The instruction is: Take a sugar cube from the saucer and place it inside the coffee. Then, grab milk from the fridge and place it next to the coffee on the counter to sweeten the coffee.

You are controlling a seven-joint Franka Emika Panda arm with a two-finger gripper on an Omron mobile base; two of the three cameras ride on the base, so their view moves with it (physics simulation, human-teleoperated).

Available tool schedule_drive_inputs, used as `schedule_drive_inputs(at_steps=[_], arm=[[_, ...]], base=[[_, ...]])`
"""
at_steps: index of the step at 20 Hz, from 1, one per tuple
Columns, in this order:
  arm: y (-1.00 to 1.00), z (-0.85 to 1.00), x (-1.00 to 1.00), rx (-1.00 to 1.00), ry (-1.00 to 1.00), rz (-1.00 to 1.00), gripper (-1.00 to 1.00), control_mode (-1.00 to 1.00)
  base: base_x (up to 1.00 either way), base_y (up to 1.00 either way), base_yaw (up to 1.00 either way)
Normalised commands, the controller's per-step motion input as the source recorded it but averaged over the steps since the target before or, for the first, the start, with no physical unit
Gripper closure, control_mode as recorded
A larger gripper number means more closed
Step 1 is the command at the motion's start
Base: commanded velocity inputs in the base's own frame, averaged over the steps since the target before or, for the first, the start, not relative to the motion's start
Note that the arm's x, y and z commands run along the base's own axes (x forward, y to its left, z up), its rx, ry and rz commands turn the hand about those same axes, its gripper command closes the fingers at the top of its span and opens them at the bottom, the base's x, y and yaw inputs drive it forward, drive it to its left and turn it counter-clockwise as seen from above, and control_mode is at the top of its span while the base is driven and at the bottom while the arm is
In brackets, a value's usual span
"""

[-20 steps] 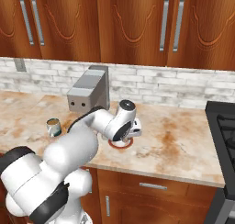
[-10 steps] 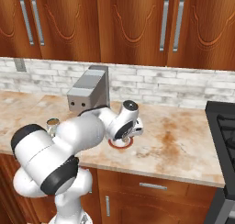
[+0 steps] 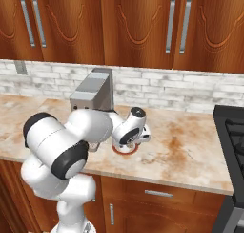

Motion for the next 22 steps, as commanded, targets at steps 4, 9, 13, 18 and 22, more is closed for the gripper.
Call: schedule_drive_inputs(at_steps=[4,9,13,18,22], arm=[[0.00,-0.21,0.29,0.03,0.03,0.00,-1.00,-1.00],[0.00,-0.21,0.30,0.04,0.02,0.00,-1.00,-1.00],[0.00,-0.18,0.28,0.02,0.02,0.00,1.00,-1.00],[0.00,0.00,-0.02,0.00,0.00,0.00,1.00,-1.00],[0.00,0.26,-0.44,0.00,-0.06,0.00,1.00,-1.00]], base=[[0.00,0.00,0.00],[0.00,0.00,0.00],[0.00,0.00,0.00],[0.00,0.00,0.00],[0.00,0.00,0.00]])
